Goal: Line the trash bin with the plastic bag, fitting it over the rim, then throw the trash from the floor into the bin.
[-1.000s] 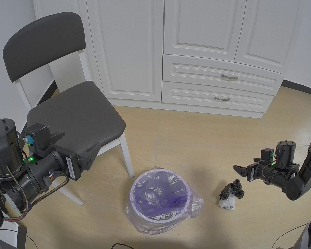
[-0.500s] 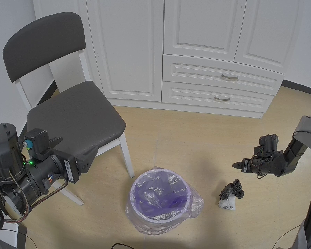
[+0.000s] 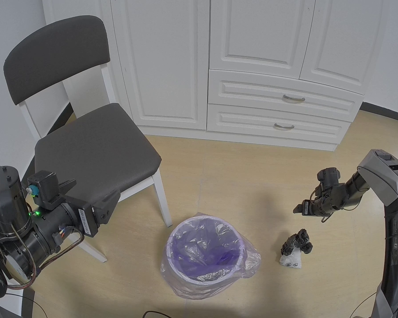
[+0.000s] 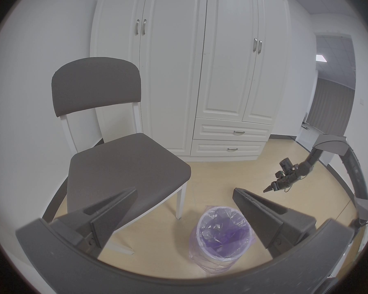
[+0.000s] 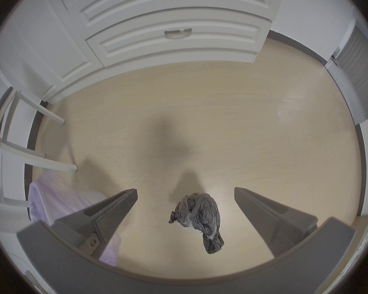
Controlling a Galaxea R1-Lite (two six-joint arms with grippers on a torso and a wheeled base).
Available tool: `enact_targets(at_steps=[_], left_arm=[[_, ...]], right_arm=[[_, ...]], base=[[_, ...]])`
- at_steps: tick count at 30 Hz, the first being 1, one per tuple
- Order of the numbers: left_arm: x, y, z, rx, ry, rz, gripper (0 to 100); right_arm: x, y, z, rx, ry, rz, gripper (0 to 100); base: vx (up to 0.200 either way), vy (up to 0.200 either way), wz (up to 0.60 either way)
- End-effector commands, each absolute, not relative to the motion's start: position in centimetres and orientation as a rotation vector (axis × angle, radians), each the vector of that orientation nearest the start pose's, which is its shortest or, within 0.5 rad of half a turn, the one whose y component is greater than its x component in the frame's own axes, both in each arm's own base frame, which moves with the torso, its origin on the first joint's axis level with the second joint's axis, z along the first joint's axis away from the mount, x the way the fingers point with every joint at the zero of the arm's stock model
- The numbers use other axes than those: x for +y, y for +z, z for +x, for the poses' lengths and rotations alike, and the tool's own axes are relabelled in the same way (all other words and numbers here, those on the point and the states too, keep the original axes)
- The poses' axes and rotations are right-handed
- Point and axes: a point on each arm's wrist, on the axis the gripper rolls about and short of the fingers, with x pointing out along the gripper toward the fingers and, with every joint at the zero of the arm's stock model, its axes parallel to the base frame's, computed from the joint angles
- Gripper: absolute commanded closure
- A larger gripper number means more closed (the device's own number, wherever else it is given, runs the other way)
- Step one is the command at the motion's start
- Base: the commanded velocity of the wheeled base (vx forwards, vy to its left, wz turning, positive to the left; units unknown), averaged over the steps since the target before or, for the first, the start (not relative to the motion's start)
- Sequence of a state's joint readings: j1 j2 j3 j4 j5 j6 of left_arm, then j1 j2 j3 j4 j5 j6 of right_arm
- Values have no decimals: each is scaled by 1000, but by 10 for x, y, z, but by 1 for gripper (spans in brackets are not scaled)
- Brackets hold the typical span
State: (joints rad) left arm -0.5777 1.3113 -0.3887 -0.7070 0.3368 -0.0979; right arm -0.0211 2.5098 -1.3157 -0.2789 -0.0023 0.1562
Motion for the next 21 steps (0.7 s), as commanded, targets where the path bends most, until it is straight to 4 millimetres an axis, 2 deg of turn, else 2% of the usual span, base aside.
enact_targets(at_steps=[1,3,4,5,6,9,12,21], left_arm=[[-95,170,161,217,-224,-8,0],[-95,170,161,217,-224,-8,0],[-96,169,162,222,-222,-18,0],[-96,168,162,223,-221,-26,0],[-96,168,162,225,-221,-30,0],[-95,166,161,230,-220,-27,0],[-95,166,160,232,-220,-26,0],[-93,165,158,223,-220,-34,0]], right_arm=[[-11,-56,484,1030,-108,158,0],[-11,-56,484,1030,-108,158,0],[-12,-65,502,1051,-114,157,0],[-12,-79,506,1091,-118,157,0],[-12,-91,501,1141,-122,156,0],[-9,-100,498,1174,-114,149,0],[-8,-96,498,1184,-110,140,0],[-6,-109,490,1263,-91,103,0]], base=[[0,0,0],[0,0,0],[0,0,0],[0,0,0],[0,0,0],[0,0,0],[0,0,0],[0,0,0]])
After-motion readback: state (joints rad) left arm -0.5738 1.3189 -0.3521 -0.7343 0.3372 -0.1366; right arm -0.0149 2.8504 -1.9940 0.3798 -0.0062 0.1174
